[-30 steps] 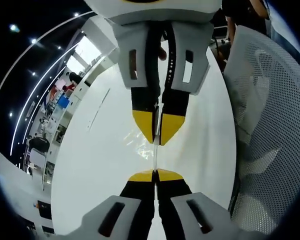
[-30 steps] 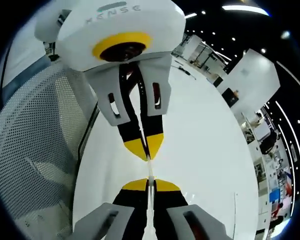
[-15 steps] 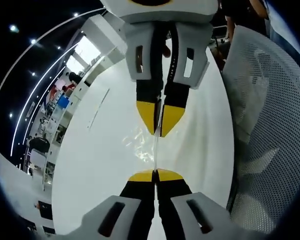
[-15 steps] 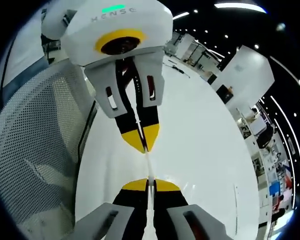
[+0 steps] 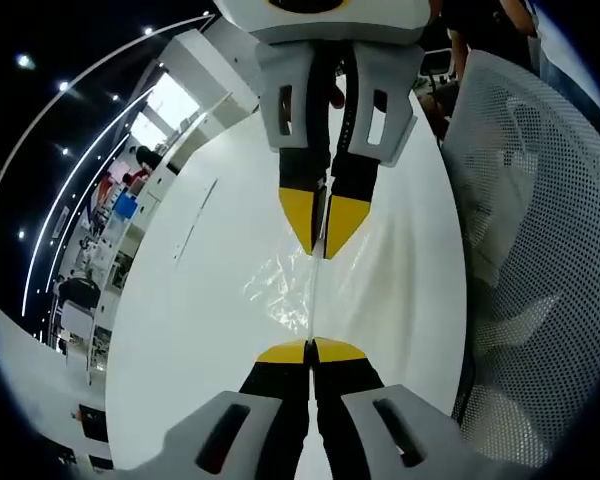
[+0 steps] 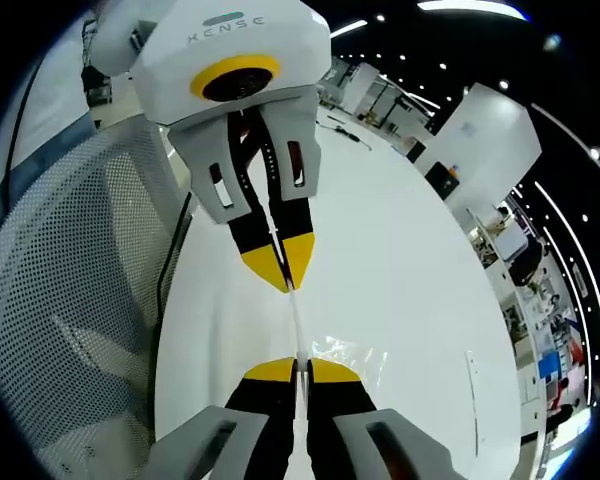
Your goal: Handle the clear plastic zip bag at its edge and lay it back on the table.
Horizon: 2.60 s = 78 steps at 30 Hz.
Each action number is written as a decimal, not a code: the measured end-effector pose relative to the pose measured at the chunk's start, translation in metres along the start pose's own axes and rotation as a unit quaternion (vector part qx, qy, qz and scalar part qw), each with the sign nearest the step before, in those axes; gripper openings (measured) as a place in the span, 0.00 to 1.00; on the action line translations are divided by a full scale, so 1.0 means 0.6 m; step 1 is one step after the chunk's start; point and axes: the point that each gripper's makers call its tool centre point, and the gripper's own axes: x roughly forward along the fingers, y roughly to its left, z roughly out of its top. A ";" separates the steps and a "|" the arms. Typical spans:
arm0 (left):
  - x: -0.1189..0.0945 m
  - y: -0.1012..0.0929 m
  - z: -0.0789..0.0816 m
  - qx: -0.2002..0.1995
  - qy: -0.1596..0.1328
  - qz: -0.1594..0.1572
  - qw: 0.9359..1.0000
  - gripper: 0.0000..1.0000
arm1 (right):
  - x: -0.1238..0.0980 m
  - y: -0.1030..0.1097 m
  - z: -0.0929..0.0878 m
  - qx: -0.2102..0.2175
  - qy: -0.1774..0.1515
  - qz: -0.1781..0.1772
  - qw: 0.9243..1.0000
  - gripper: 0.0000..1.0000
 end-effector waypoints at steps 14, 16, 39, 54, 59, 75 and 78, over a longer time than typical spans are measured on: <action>-0.001 0.002 -0.010 -0.003 0.005 0.001 1.000 0.00 | -0.001 -0.004 -0.010 0.007 0.002 -0.005 1.000 0.00; -0.001 0.002 -0.010 -0.004 0.005 0.001 1.000 0.00 | 0.000 -0.005 -0.013 0.008 0.003 -0.005 1.000 0.00; -0.002 0.005 -0.026 -0.008 0.014 0.001 1.000 0.00 | -0.005 -0.006 -0.023 0.012 0.011 -0.007 1.000 0.00; -0.001 0.005 -0.038 -0.011 0.021 0.000 1.000 0.00 | -0.004 -0.002 -0.026 0.019 0.013 -0.009 1.000 0.00; 0.002 0.006 -0.045 -0.011 0.023 0.000 1.000 0.00 | -0.004 -0.002 -0.027 0.019 0.014 -0.009 1.000 0.00; -0.002 0.009 -0.062 -0.018 0.031 0.003 0.999 0.00 | -0.006 -0.005 -0.039 0.025 0.022 -0.012 0.999 0.00; -0.003 0.010 -0.064 -0.017 0.032 0.004 0.999 0.00 | -0.004 -0.005 -0.042 0.027 0.024 -0.011 0.999 0.00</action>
